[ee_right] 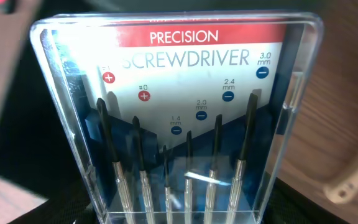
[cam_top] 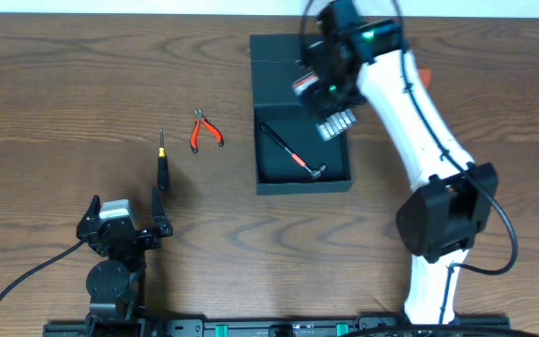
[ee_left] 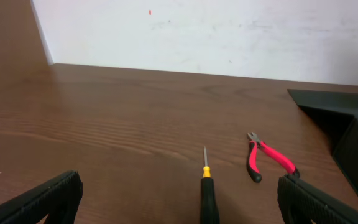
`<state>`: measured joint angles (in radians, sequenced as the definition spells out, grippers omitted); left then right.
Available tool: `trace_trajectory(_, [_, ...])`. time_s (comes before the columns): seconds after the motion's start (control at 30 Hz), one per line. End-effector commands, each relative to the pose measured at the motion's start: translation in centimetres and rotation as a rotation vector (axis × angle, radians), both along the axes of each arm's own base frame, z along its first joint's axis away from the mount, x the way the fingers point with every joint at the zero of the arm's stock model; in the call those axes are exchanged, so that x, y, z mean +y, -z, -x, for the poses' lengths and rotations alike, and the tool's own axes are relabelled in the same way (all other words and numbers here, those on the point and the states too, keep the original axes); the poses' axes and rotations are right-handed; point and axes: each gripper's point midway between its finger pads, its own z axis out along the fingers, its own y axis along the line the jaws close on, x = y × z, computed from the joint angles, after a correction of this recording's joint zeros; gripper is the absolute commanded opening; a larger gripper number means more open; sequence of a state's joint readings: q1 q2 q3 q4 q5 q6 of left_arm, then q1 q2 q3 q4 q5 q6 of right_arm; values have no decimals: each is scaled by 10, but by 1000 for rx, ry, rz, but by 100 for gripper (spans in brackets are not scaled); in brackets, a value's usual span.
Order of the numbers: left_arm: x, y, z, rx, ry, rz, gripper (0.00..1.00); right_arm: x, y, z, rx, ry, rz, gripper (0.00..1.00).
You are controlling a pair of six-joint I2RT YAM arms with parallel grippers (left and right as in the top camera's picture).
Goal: Pack container
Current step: 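Lift the case and carry it left over the green box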
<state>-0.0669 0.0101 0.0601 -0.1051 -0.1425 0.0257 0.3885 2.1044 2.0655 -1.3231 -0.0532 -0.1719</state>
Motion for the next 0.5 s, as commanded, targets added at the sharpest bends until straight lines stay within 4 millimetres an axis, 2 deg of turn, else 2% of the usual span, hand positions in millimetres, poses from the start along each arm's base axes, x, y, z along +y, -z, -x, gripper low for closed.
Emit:
trace_trajectory(0.0, [4, 15, 1, 35, -24, -4, 99, 22, -7, 5, -16, -13, -18, 61])
trace_trajectory(0.17, [4, 15, 1, 35, -24, -4, 99, 38, -6, 14, -17, -54, -12, 63])
trace_trajectory(0.47, [4, 15, 1, 35, -24, -4, 99, 37, 9, 21, 28, -50, 7, 62])
